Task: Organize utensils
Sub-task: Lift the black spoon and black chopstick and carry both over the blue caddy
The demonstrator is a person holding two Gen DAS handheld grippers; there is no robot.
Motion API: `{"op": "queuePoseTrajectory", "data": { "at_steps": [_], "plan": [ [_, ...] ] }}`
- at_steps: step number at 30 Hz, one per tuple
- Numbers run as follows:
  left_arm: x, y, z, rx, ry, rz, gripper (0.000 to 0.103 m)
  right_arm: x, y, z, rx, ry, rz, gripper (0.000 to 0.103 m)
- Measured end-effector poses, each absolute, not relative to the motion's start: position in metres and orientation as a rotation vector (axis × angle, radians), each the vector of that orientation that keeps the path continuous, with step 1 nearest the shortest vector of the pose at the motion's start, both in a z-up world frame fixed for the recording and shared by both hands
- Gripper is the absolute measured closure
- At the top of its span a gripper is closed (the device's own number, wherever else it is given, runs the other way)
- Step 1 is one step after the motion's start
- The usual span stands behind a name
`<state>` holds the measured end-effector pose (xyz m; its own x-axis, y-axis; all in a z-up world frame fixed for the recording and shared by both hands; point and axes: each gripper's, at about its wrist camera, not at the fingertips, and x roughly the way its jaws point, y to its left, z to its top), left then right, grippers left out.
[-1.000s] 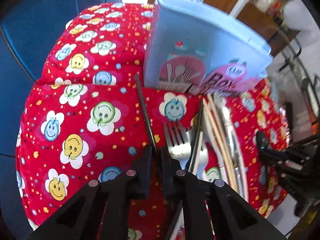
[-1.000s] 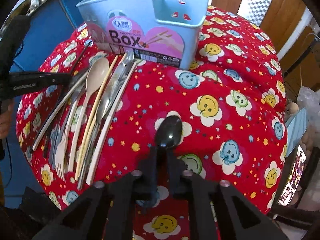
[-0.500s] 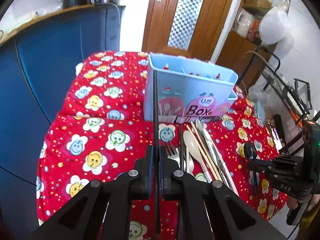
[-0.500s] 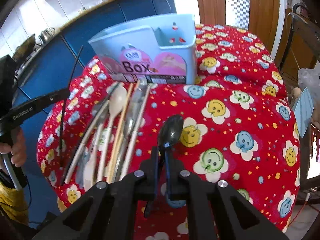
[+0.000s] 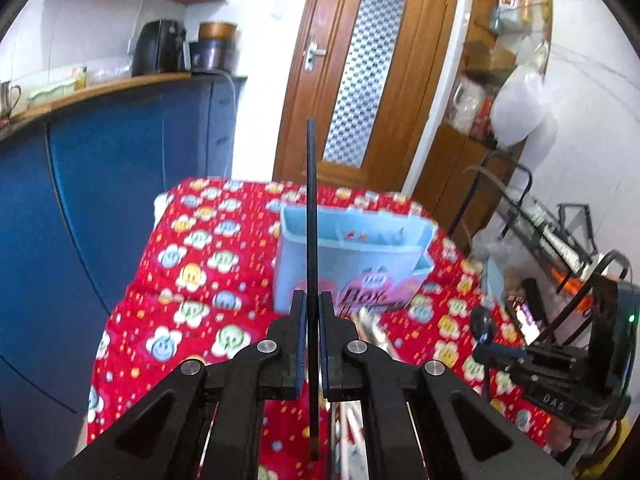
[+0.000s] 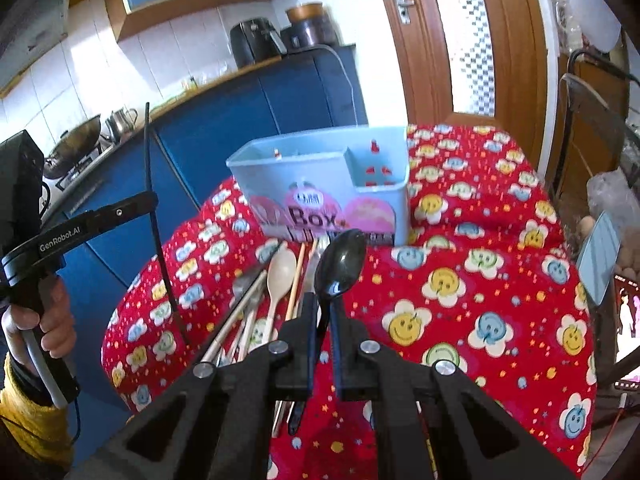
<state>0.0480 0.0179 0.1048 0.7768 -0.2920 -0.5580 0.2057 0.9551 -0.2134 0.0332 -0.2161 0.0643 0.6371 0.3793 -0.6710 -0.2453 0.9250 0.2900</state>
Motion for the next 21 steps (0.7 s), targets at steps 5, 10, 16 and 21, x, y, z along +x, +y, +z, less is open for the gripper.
{"op": "queuePoseTrajectory", "data": {
  "at_steps": [5,10,16,21],
  "plan": [
    [0.053,0.019,0.127,-0.184,0.552,-0.275,0.098,0.032,-0.220,0.074,0.191,0.755,0.351,0.096],
    [0.061,0.015,0.157,-0.169,0.476,-0.265,0.098,0.033,-0.223,0.076,0.203,0.736,0.344,0.096],
    [0.081,-0.002,0.183,-0.090,0.372,-0.213,0.098,0.036,-0.224,0.075,0.212,0.731,0.345,0.096],
    [0.104,-0.012,0.196,-0.049,0.304,-0.164,0.098,0.038,-0.225,0.076,0.206,0.724,0.340,0.096]
  ]
}}
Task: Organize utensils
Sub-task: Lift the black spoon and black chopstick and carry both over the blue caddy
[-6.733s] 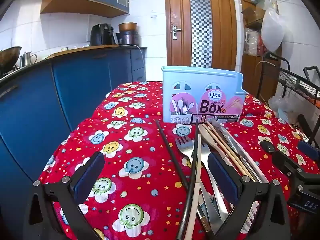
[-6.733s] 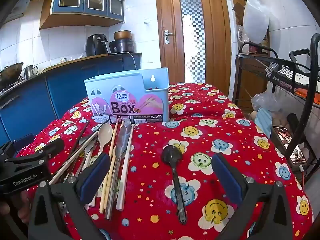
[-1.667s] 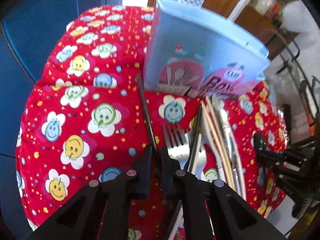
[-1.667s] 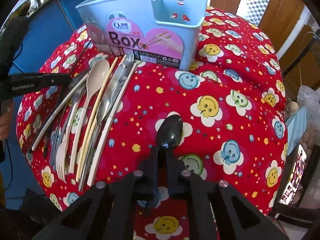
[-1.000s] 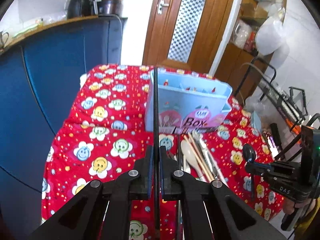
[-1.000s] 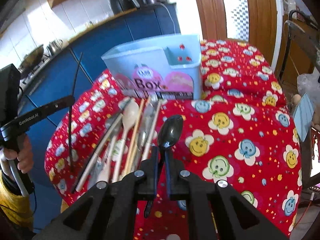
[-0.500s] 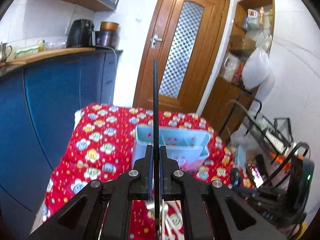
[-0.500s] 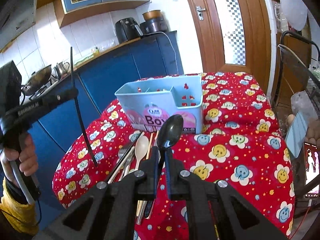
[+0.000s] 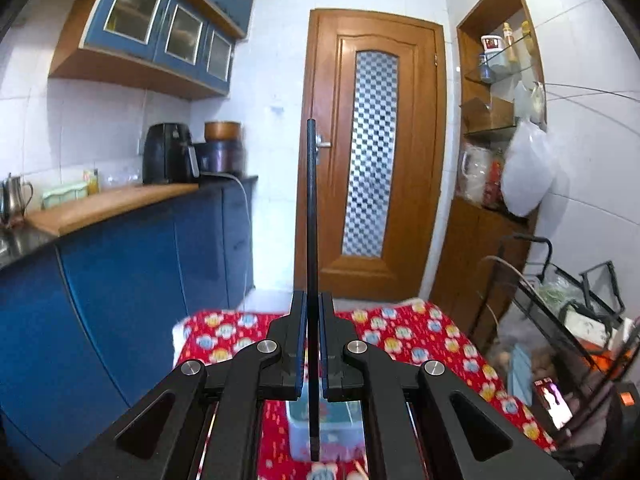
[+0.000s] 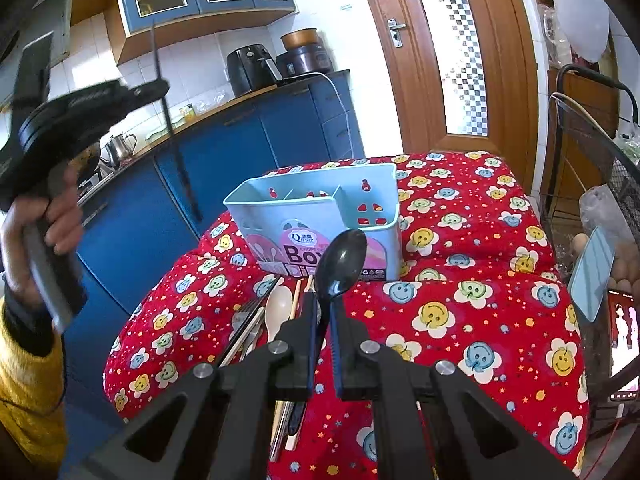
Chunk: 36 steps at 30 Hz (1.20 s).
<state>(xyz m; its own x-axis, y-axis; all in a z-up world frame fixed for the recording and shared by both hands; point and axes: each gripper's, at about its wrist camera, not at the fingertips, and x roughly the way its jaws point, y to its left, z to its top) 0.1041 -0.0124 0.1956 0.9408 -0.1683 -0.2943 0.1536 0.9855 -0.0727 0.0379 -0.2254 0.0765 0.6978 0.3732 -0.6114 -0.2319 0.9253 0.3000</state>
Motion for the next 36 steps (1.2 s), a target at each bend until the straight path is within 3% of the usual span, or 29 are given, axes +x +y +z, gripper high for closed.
{"op": "queuePoseTrajectory", "data": {
  "at_steps": [23,36],
  "plan": [
    [0.183,-0.010,0.129,-0.084,0.343,-0.175,0.098,0.118,-0.224,0.119,0.144,0.499,0.231,0.096],
    [0.190,-0.002,0.098,-0.112,0.371,-0.204,0.098,0.179,-0.208,0.078,0.121,0.492,0.210,0.095]
  ]
}}
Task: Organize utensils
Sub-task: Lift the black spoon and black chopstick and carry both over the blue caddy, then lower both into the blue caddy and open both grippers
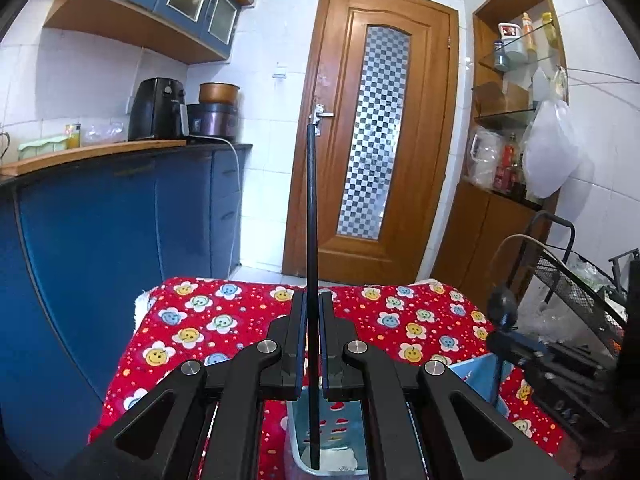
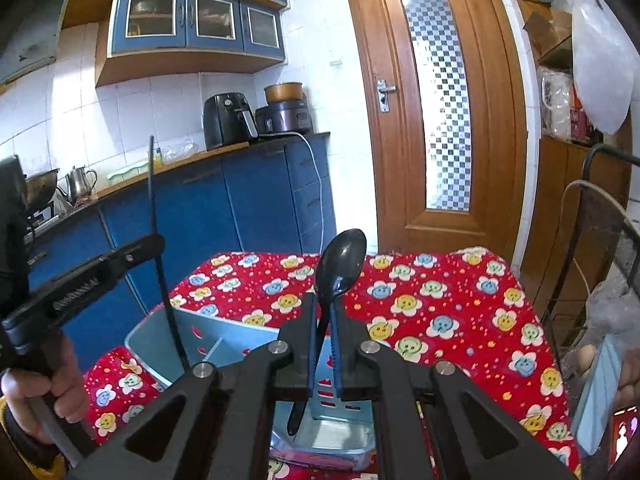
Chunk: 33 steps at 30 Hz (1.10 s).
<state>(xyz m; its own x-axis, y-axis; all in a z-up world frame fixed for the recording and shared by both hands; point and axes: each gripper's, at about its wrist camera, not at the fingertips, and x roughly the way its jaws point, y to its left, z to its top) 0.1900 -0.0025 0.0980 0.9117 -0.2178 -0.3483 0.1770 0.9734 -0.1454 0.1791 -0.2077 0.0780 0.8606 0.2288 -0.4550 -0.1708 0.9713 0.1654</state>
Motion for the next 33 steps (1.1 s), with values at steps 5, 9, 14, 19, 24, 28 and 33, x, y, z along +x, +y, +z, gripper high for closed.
{"op": "queuePoseTrajectory", "data": {
  "at_steps": [5,9,14,19,24,28,33],
  "plan": [
    [0.188,-0.005,0.094,-0.097,0.363,-0.205,0.098,0.180,-0.207,0.068,0.107,0.510,0.205,0.096],
    [0.188,-0.005,0.093,-0.100,0.364,-0.206,0.098,0.177,-0.205,0.066,0.093,0.507,0.209,0.096],
    [0.185,-0.006,0.091,-0.092,0.361,-0.203,0.098,0.173,-0.203,0.063,0.086,0.518,0.223,0.096],
    [0.185,-0.007,0.090,-0.091,0.376,-0.205,0.098,0.170,-0.201,0.063,0.090,0.526,0.241,0.096],
    [0.181,-0.007,0.091,-0.095,0.386,-0.199,0.087,0.167,-0.202,0.067,0.116,0.522,0.251,0.084],
    [0.175,-0.007,0.094,-0.088,0.380,-0.192,0.079,0.160,-0.202,0.072,0.123,0.509,0.257,0.080],
    [0.167,-0.006,0.097,-0.088,0.390,-0.194,0.079,0.149,-0.204,0.080,0.132,0.491,0.259,0.079]
  ]
}}
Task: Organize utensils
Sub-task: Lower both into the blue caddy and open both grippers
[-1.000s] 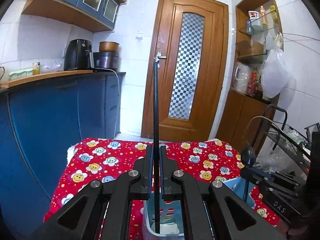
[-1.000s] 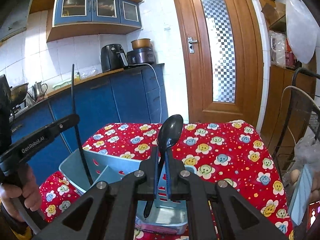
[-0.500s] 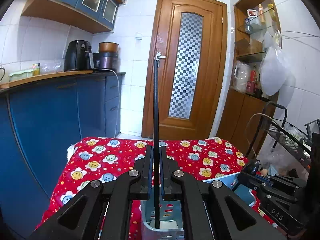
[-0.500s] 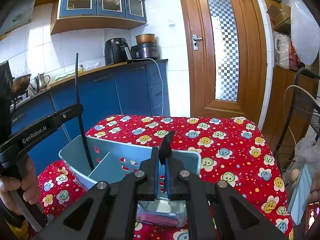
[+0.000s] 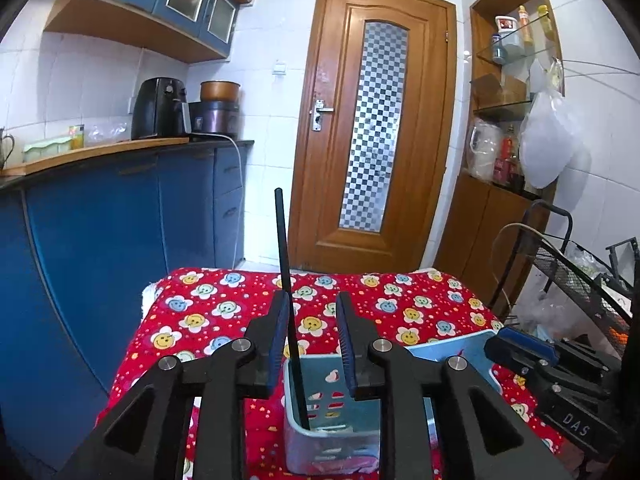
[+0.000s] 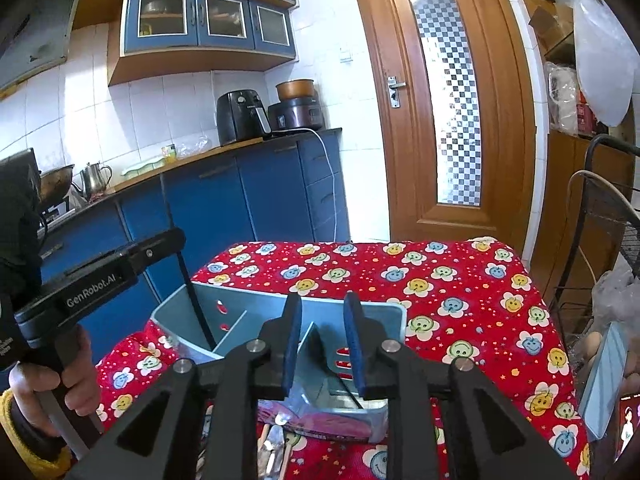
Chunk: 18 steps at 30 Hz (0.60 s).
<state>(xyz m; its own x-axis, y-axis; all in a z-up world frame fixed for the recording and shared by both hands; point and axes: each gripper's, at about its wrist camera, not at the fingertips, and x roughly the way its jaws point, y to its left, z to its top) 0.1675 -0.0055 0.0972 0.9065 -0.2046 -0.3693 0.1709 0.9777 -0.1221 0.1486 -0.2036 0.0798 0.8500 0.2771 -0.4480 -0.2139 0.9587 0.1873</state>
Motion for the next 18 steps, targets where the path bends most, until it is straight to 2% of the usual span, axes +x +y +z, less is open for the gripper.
{"op": "queuePoseTrajectory", "data": {
  "at_steps": [18],
  "plan": [
    [0.109,0.000,0.117,-0.058,0.414,-0.219,0.078,0.093,-0.196,0.104,0.150,0.484,0.290,0.079]
  ]
}}
